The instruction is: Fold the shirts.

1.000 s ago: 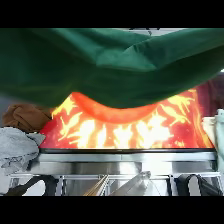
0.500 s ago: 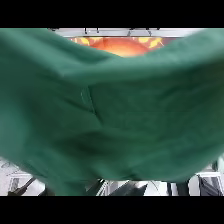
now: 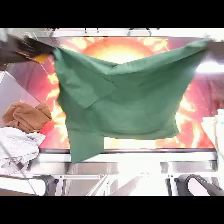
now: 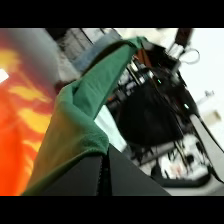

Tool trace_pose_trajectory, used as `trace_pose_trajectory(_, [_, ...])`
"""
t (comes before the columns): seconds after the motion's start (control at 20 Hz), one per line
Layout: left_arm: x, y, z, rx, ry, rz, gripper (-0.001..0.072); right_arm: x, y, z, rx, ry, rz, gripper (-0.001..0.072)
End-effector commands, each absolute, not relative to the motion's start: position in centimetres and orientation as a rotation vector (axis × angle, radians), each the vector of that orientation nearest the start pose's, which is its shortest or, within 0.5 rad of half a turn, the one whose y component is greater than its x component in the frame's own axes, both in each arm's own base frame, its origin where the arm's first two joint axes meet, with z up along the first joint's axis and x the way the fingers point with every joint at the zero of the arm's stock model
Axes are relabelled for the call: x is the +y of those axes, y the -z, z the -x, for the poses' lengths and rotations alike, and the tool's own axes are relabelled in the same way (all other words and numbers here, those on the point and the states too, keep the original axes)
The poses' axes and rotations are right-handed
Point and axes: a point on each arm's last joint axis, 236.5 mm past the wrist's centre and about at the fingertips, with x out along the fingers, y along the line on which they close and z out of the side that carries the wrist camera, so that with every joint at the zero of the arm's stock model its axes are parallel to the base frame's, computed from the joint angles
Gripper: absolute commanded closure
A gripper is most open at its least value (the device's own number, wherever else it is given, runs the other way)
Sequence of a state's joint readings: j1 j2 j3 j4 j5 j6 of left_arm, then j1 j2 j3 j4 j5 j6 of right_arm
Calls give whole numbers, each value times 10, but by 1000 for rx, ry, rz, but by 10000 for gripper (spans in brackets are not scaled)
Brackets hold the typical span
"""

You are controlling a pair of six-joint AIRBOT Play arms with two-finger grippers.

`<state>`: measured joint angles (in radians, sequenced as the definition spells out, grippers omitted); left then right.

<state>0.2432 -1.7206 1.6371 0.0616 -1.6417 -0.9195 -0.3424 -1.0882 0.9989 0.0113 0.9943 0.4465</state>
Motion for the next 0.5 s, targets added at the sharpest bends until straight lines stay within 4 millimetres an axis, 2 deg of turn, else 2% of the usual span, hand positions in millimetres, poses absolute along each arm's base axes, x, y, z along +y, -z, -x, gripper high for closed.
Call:
trace_pose_trajectory(0.0, [-93,-68,-537,806,945,905,693,48,-113,-521,333,-442,-541,696])
trace_pose_trajectory(0.05, [-77,-54,-552,790,901,924,687,43,-98,-538,339,-412,-582,657])
trace_pose_trajectory(0.1, [-65,-51,-559,773,898,944,581,41,-89,-549,344,-411,-623,448])
trace_pose_trajectory(0.15, [-57,-60,-561,751,919,976,380,39,-85,-556,343,-417,-647,270])
trace_pose_trajectory(0.2, [-52,-74,-561,721,960,991,186,33,-86,-557,338,-416,-653,235])
trace_pose_trajectory(0.25, [-46,-89,-560,708,985,1010,-2,24,-90,-556,327,-408,-660,236])
trace_pose_trajectory(0.35, [-32,-112,-553,737,1003,1017,-3,3,-100,-542,352,-422,-705,236])
trace_pose_trajectory(0.45, [-15,-116,-533,853,994,987,-2,-15,-88,-510,492,-447,-731,237])
